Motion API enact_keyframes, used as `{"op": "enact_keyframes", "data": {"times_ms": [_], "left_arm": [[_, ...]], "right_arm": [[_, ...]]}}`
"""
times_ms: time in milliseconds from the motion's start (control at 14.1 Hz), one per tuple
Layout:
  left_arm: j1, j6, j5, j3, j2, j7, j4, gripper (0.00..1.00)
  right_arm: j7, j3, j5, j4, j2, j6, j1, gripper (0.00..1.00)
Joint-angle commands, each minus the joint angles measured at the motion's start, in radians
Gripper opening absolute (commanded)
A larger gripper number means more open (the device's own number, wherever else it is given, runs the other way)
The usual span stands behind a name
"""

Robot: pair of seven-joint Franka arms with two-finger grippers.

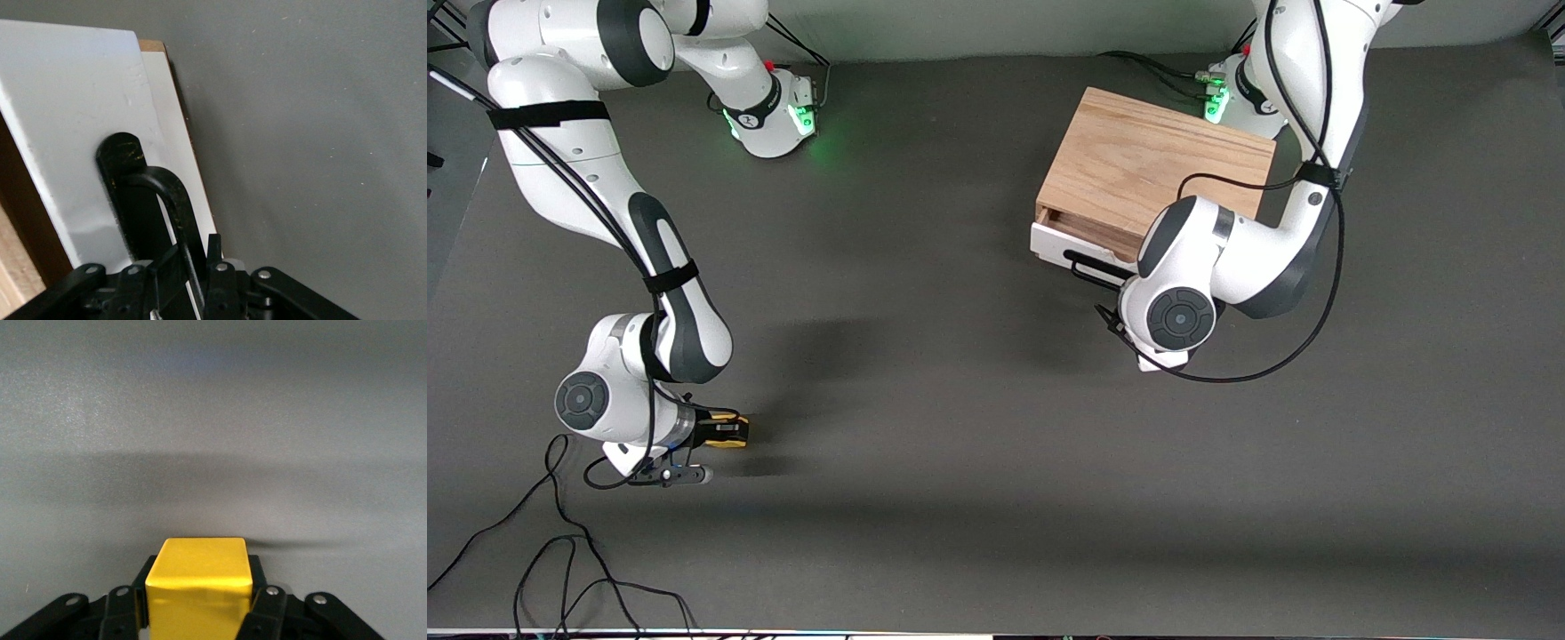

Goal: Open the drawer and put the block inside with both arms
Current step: 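Pull the drawer open with the left gripper while the right gripper lifts the cube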

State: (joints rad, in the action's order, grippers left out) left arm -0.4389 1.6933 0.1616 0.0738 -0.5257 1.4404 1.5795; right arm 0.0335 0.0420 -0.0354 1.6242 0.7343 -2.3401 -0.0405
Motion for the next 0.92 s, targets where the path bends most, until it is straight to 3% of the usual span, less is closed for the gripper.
{"op": "enact_keyframes", "data": {"times_ms": [0, 498, 853], "left_arm": [[-0.012, 0.054, 0.001, -0.017, -0.039, -0.023, -0.190, 0.00], [-0.011, 0.170, -0.048, -0.017, -0.039, -0.025, -0.194, 0.00], [-0.011, 0.180, -0.050, -0.019, -0.040, -0.026, -0.196, 0.00]], "right_arm": [[0.013, 0.001, -0.008, 0.008, -0.009, -0.013, -0.005, 0.30], [0.005, 0.001, -0.006, -0.015, -0.022, -0.008, -0.010, 0.29], [-0.009, -0.001, -0.011, -0.075, -0.030, 0.097, -0.036, 0.28]]}}
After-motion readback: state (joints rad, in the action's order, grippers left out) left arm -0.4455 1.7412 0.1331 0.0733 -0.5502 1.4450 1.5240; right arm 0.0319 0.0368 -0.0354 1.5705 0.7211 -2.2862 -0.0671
